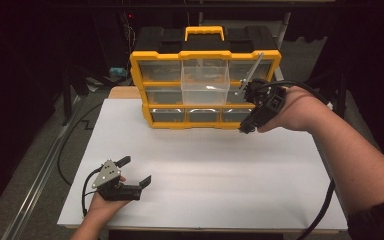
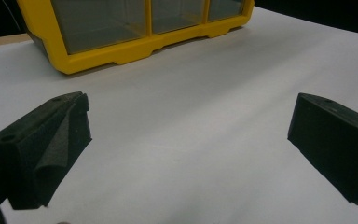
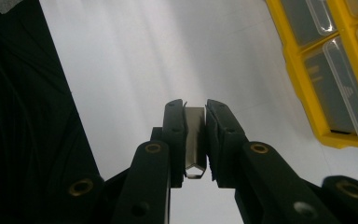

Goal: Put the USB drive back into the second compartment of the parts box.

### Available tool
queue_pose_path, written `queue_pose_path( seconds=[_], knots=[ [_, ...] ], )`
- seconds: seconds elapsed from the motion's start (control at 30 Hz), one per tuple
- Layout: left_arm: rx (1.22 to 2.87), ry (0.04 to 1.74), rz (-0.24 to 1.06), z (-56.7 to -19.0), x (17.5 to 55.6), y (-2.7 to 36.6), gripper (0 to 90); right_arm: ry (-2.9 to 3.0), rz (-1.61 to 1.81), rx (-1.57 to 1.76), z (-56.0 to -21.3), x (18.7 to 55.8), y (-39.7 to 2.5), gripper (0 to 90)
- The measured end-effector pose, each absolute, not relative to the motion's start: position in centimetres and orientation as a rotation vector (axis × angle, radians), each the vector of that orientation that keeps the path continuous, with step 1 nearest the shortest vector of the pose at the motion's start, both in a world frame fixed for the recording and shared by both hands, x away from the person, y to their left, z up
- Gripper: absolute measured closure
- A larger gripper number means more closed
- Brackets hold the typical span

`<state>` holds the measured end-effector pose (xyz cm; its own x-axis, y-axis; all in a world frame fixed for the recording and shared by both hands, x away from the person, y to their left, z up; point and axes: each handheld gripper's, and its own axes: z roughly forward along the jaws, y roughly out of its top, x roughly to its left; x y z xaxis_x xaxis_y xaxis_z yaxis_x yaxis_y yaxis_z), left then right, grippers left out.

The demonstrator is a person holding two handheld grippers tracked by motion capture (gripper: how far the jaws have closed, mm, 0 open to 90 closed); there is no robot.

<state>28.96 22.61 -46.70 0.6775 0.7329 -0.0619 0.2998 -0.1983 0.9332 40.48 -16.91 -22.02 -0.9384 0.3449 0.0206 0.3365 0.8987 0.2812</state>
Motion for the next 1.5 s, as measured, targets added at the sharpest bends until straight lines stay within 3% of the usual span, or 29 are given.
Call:
queue_pose_path(
  seconds=[1.5],
  knots=[
    [1.785,0.816,0.455,-46.7,29.0,22.8,0.2,2.969,0.466,0.522,-15.2,41.8,-15.4,79.8]
  ],
)
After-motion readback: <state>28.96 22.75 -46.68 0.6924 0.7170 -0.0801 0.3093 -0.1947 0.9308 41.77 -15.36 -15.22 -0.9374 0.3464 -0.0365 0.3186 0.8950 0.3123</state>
